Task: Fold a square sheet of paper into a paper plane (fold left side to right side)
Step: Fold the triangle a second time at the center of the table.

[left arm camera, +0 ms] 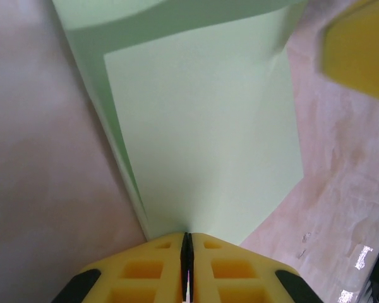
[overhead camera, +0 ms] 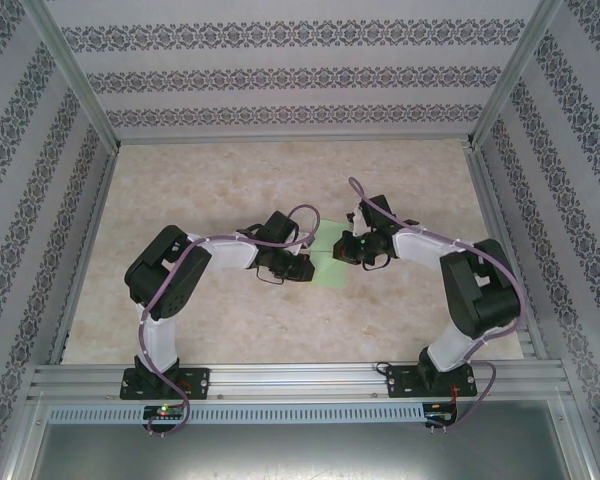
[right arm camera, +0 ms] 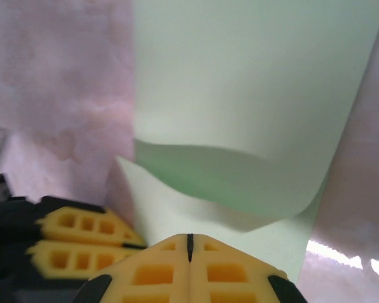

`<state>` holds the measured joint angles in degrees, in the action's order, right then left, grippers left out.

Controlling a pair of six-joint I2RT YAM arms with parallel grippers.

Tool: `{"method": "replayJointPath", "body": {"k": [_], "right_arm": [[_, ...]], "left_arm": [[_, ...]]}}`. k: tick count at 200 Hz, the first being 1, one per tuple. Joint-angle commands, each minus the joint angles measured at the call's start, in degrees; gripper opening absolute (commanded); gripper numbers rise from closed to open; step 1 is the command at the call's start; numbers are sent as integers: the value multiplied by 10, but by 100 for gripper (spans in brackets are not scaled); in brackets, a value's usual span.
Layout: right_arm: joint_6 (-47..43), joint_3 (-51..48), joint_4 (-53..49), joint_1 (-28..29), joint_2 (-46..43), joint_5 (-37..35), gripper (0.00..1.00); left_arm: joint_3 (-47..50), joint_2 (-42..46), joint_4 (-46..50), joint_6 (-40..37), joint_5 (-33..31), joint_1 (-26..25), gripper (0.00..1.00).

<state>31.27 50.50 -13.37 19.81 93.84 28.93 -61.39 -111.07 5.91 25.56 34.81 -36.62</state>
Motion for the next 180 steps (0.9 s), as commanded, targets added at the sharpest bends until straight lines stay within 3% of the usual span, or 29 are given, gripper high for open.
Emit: {"method": "replayJointPath", "body": {"k": [1,42,180], "right_arm": [[-9,-8,-22,19,-29,6,0],[10,-16,-2,54,-2,12,0],[-2,21,-9,66,72,-8,0]], "left_arm": [[-1,-22,54,-15,-57,-18,13],[-8,-19,80,-20,-90,-31,13],[-9,-23,109,-27,-125,-37,12]]}}
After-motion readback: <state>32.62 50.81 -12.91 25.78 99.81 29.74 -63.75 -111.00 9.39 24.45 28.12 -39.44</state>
